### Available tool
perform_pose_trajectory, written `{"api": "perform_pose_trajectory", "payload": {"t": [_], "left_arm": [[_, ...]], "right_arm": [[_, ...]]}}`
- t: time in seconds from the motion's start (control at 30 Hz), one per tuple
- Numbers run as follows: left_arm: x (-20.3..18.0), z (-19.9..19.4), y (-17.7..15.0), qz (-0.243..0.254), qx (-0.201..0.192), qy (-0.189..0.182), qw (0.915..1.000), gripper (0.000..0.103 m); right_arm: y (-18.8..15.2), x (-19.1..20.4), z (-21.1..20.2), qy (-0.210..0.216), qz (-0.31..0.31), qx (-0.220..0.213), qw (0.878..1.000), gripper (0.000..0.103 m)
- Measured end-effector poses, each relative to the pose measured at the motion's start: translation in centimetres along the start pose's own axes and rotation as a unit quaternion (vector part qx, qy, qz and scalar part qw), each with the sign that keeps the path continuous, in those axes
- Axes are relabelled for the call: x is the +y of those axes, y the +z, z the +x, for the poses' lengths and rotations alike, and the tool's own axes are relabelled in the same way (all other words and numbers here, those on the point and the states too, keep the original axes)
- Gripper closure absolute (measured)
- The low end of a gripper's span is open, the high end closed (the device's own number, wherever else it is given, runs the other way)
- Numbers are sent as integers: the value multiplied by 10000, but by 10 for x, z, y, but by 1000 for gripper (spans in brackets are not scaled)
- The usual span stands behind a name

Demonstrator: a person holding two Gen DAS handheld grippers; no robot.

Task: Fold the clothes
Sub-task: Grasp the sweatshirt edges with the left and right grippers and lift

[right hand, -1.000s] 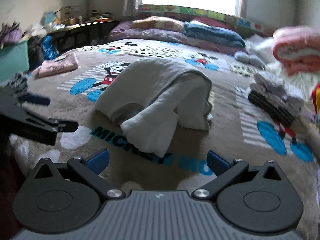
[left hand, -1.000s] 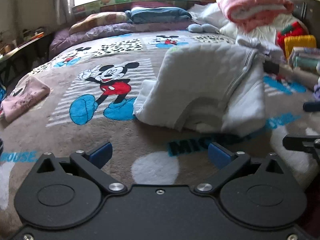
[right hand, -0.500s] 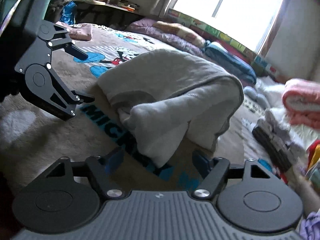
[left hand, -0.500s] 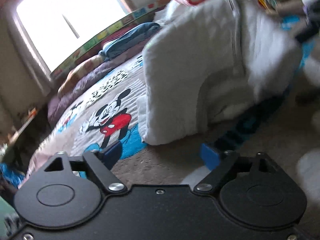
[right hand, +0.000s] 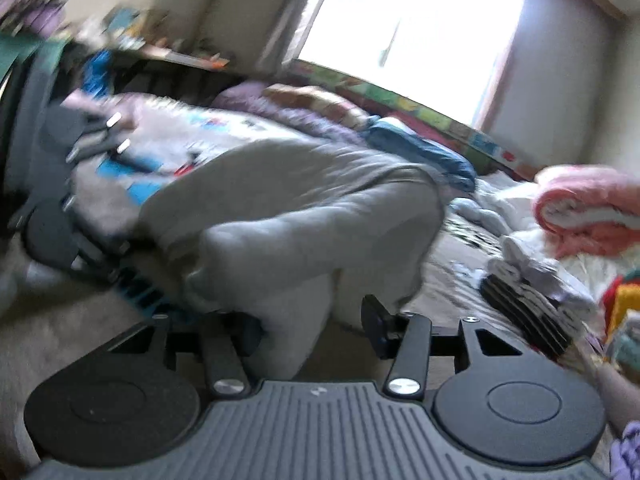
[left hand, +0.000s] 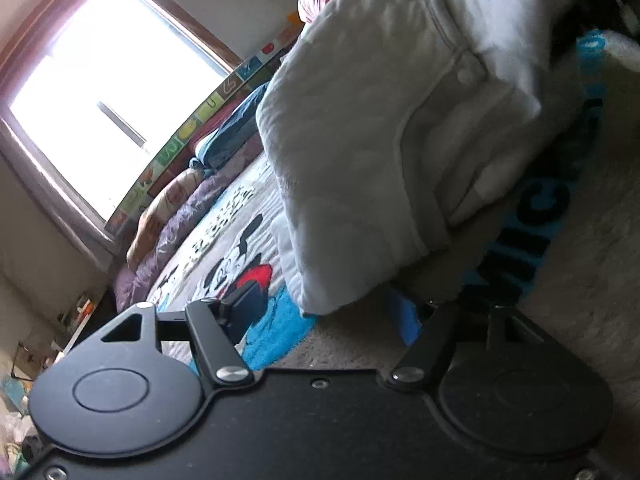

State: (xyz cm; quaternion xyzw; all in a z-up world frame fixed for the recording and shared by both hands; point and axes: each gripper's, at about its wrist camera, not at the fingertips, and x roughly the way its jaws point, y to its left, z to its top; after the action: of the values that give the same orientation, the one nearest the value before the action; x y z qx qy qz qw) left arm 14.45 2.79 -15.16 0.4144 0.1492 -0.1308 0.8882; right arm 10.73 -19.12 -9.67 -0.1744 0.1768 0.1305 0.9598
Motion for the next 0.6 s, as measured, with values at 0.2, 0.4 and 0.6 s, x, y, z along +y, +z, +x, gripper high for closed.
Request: {"api": "perform_pose_trajectory", "payload": {"t": [0.2, 0.4, 0.6], "left_arm": [[-7, 2, 7, 487, -254, 343, 9979, 72], [14, -14, 28, 53, -569, 463, 9973, 92], [40, -40, 58, -641, -761, 529, 9936, 95]], "right_arm": [[5, -40, 3, -287, 667, -159, 9972, 57], [12, -55, 1, -166, 691, -427, 9966, 70], [29, -74, -13, 33, 814, -713, 9941, 91]]}}
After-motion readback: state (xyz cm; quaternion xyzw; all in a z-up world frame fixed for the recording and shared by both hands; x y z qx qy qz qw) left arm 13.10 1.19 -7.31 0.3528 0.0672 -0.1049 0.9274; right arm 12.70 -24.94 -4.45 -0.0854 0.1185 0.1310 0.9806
